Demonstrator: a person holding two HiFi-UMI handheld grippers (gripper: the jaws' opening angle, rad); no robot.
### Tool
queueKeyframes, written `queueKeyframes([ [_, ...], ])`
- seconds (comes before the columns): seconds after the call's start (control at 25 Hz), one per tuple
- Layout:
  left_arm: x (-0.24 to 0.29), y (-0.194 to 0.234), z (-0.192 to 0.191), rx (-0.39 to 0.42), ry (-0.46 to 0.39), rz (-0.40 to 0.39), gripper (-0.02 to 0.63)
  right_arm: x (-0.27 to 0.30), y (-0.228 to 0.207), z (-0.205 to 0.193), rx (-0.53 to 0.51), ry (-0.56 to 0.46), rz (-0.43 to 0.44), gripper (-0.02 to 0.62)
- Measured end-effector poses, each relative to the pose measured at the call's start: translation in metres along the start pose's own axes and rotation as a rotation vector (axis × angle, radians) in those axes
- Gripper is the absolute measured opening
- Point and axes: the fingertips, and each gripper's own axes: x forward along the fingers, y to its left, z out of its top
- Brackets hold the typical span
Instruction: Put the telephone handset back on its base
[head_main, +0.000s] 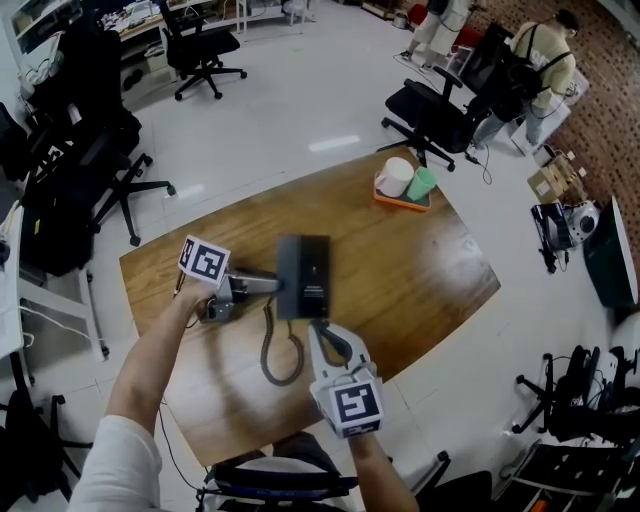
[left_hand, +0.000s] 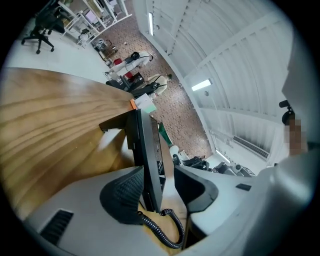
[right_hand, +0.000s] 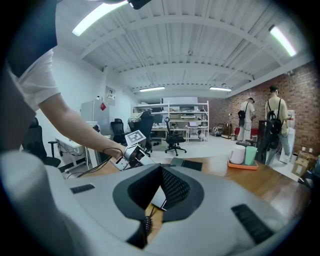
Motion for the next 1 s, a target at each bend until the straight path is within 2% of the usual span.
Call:
queueKeyframes([
  [0.12,-0.004,-0.011,0.0,0.04,-0.005,0.004,0.173,-0.006,0.002,0.003,-0.006,-0.01,-0.007,0.002],
  [0.16,-0.005,-0.015,0.0,0.053,-0.007,0.005,0.144,-0.008,0.003,0.005,-0.007,-0.014,-0.012,0.002],
  [0.24,-0.008,-0.024,-0.002,0.064,-0.021,-0.006,0.13,-0.012,0.007,0.007,-0.008,-0.023,-0.02,0.002],
  [0.28,-0.011,-0.031,-0.003,0.077,-0.027,-0.016,0.095,-0.014,0.01,0.008,-0.008,-0.029,-0.023,0.002],
  [0.32,-0.013,-0.037,-0.003,0.09,-0.031,-0.025,0.087,-0.016,0.013,0.009,-0.008,-0.035,-0.026,0.002],
  [0.6,-0.026,-0.088,-0.02,0.141,-0.048,-0.092,0.086,-0.04,0.04,0.022,-0.011,-0.075,-0.053,0.002],
  [0.8,-0.04,-0.122,-0.037,0.179,-0.071,-0.141,0.046,-0.055,0.06,0.024,-0.024,-0.093,-0.072,0.002],
  [1.0,-0.06,-0.174,-0.051,0.235,-0.159,-0.205,0.032,-0.073,0.082,0.033,-0.034,-0.122,-0.085,0.002],
])
